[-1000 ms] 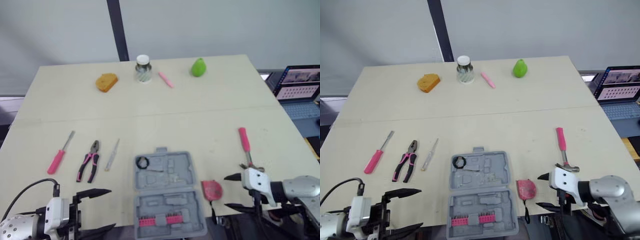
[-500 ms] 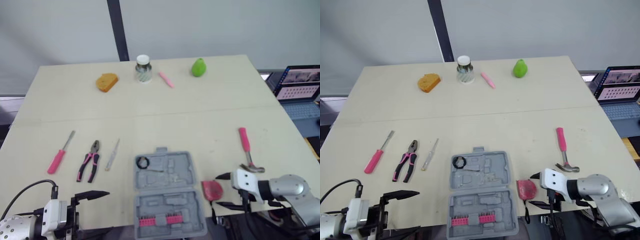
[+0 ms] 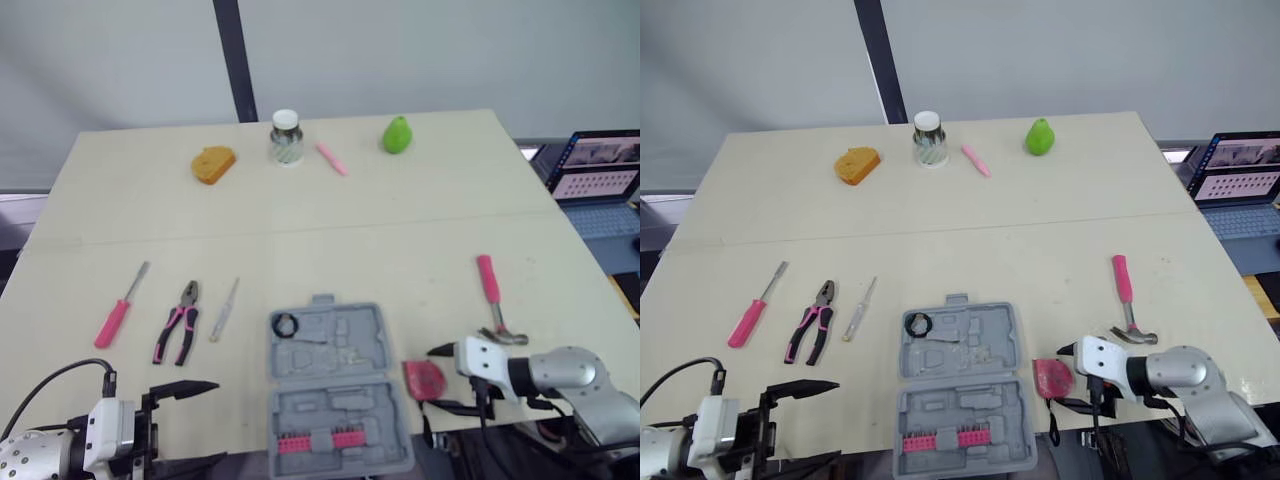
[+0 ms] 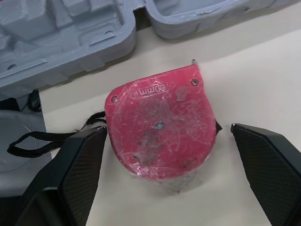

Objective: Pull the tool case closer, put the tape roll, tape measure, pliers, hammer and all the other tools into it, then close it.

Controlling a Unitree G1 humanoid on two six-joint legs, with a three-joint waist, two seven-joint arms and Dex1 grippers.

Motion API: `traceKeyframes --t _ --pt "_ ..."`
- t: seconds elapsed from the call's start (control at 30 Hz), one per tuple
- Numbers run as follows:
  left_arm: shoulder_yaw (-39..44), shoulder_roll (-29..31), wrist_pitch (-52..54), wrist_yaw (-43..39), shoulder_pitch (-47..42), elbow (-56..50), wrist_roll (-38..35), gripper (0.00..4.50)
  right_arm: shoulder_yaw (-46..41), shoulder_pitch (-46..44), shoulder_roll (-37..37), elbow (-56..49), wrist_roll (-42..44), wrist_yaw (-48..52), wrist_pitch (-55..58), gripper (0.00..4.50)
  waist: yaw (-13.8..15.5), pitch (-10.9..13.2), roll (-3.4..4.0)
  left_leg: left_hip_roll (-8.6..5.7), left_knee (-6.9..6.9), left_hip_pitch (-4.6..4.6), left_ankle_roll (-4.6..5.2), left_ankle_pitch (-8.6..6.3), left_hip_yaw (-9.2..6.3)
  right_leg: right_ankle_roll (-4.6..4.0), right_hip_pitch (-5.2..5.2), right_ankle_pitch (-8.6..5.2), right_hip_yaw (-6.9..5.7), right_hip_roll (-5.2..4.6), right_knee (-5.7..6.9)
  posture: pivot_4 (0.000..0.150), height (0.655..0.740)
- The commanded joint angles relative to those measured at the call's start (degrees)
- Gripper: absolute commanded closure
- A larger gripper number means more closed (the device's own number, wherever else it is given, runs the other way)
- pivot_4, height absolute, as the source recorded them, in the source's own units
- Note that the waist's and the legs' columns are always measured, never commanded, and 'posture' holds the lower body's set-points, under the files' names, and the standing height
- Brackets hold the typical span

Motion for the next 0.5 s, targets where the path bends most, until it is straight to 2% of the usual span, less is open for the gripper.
traceKeyframes --t 0.03,0.23,0.3,0.4,0.5 --pt "1.5 0.5 -0.6 0.0 1.3 -0.7 -0.4 0.0 0.0 -0.1 0.5 -0.4 0.1 -0.2 -0.9 0.02 0.0 0.0 0.0 0.0 0.0 0.0 0.0 0.0 0.0 0.0 0.0 0.0 0.0 0.0 0.0 0.15 0.7356" --pt "2.1 0.6 -0.7 -0.2 1.6 -0.6 -0.4 0.0 0.4 -0.1 0.9 -0.3 0.0 0.0 -1.3 0.02 0.0 0.0 0.0 0.0 0.0 0.0 -0.01 0.0 0.0 0.0 0.0 0.0 0.0 0.0 -0.01 0.15 0.7356" --pt "2.1 0.7 -0.6 0.0 1.5 -0.7 -0.4 0.0 0.4 -0.1 1.0 -0.4 0.0 0.0 -1.5 0.53 0.0 0.0 0.0 0.0 0.0 0.0 -0.01 0.0 0.0 0.0 0.0 0.0 0.01 0.0 -0.01 0.15 0.7356" --pt "2.1 0.8 -0.4 0.1 1.3 -0.9 -0.5 0.0 0.4 0.1 1.2 -0.5 0.1 0.0 -1.7 1.54 0.0 0.0 0.01 0.0 0.0 0.0 -0.01 -0.01 0.0 0.0 0.0 0.0 0.01 -0.01 -0.01 0.15 0.7356" --pt "2.0 0.7 -0.2 0.3 1.2 -1.0 -0.8 0.0 0.1 0.3 1.1 -0.7 0.2 -0.2 -1.4 1.54 0.0 0.0 0.01 0.0 0.0 0.0 -0.01 -0.01 0.0 0.0 0.0 0.0 0.01 -0.01 -0.01 0.15 0.7356"
